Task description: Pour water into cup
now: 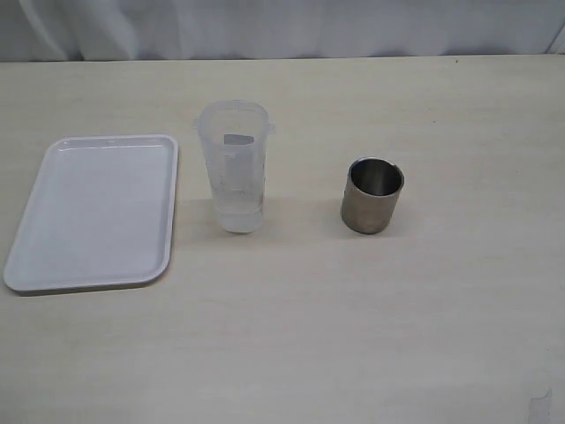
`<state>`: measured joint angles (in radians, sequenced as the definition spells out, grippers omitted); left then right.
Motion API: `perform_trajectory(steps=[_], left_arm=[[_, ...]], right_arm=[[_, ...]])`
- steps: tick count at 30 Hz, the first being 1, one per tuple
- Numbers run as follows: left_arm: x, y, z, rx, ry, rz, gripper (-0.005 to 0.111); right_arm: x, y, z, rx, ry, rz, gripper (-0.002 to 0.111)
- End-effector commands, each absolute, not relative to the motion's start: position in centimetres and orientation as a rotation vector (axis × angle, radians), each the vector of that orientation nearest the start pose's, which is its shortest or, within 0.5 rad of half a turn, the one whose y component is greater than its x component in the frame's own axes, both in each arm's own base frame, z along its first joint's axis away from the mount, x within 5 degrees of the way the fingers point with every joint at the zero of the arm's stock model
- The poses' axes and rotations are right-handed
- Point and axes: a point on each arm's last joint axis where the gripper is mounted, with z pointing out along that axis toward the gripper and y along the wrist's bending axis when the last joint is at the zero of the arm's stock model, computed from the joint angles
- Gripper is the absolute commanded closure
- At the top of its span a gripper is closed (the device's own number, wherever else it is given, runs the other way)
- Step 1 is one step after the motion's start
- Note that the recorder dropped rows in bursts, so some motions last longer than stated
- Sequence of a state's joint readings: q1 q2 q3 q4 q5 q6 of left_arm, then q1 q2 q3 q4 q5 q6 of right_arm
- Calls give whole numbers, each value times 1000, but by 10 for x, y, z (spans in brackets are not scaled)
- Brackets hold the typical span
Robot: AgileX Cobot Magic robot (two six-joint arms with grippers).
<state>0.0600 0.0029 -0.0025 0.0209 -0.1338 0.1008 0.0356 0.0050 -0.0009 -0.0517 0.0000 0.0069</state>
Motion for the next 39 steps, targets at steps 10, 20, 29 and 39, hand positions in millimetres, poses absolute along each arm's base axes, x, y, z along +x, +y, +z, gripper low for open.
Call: perform_trajectory(steps=[10,20,29,39], left_arm=[[52,3,233,43,1263,152,5],[50,3,238,36,1204,146,5],[51,3,237,21,1213,123,30],[50,3,238,-114,1194,-74,91]], right_arm=[[55,2,220,-72,1405,-16,104],[55,2,220,-36,1406,27,104],[55,3,221,-26,1395,40,104],[54,-1,225,246,1337,303,104]])
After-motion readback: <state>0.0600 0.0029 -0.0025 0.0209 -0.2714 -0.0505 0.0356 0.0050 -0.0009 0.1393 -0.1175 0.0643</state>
